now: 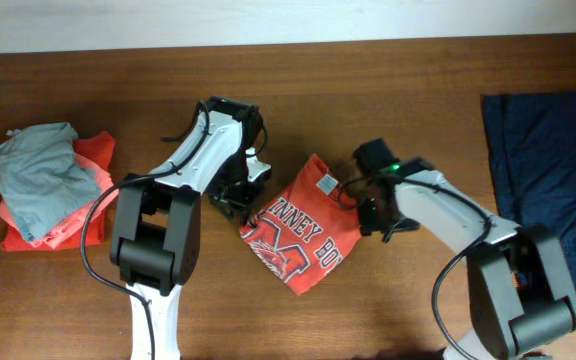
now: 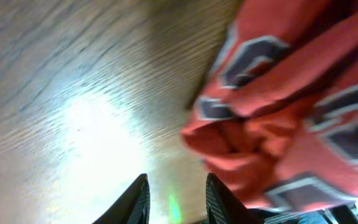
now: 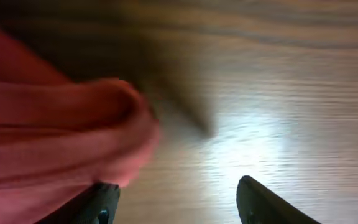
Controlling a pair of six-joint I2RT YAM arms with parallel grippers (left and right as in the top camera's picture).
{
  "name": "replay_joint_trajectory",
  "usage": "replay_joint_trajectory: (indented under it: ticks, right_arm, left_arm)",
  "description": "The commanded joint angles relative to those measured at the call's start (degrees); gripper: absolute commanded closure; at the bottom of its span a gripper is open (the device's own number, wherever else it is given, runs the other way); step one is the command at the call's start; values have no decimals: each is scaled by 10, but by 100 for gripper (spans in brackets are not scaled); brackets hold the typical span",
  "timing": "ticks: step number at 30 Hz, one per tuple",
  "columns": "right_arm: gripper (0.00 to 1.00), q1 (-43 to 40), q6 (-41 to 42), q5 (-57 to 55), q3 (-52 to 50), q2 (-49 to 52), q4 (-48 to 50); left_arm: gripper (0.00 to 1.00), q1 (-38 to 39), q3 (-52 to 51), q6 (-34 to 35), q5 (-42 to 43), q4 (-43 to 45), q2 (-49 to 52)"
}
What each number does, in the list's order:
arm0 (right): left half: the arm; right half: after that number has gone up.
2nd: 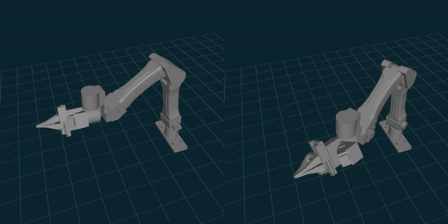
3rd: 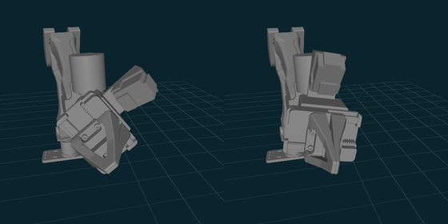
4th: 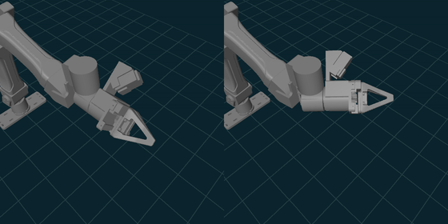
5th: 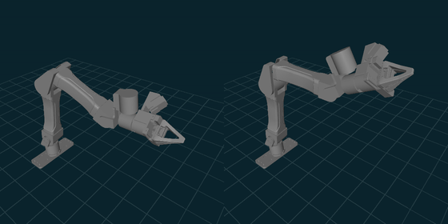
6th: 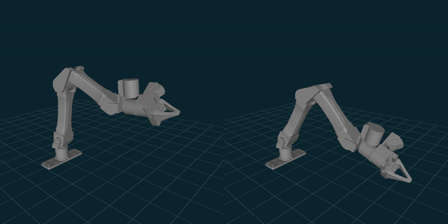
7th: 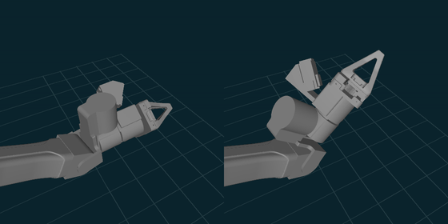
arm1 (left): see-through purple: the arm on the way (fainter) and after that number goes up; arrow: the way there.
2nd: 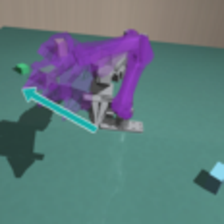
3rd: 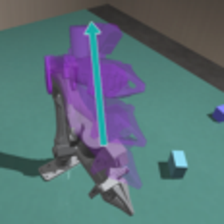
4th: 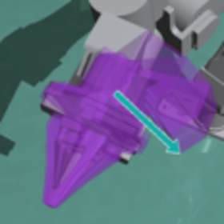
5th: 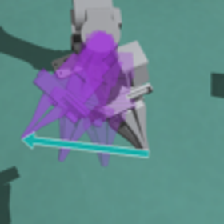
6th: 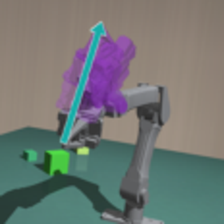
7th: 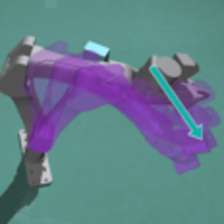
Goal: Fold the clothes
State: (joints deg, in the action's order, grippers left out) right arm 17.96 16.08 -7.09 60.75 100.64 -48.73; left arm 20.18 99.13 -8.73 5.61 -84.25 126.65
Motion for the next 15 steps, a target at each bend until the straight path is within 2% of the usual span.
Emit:
replay_joint_trajectory:
  ticks: [1,4,9,10,12,15]
  right_arm:
    - [30,-34,-63,-26,32,3,-12]
    - [30,-43,-77,-26,90,3,-75]
    - [30,-43,-77,-26,164,-3,-146]
    - [30,-43,-77,-26,176,-5,-153]
    - [30,-43,-77,-26,194,-13,-164]
    - [30,-43,-77,-26,207,-28,-172]
  left_arm:
    - [71,-2,2,45,-50,-7,3]
    - [76,-2,2,45,-49,-1,-1]
    - [75,-2,16,42,-31,54,-38]
    - [69,-2,19,26,-10,76,-49]
    - [30,-2,21,-12,46,117,-65]
    - [8,-2,22,-90,148,162,-66]
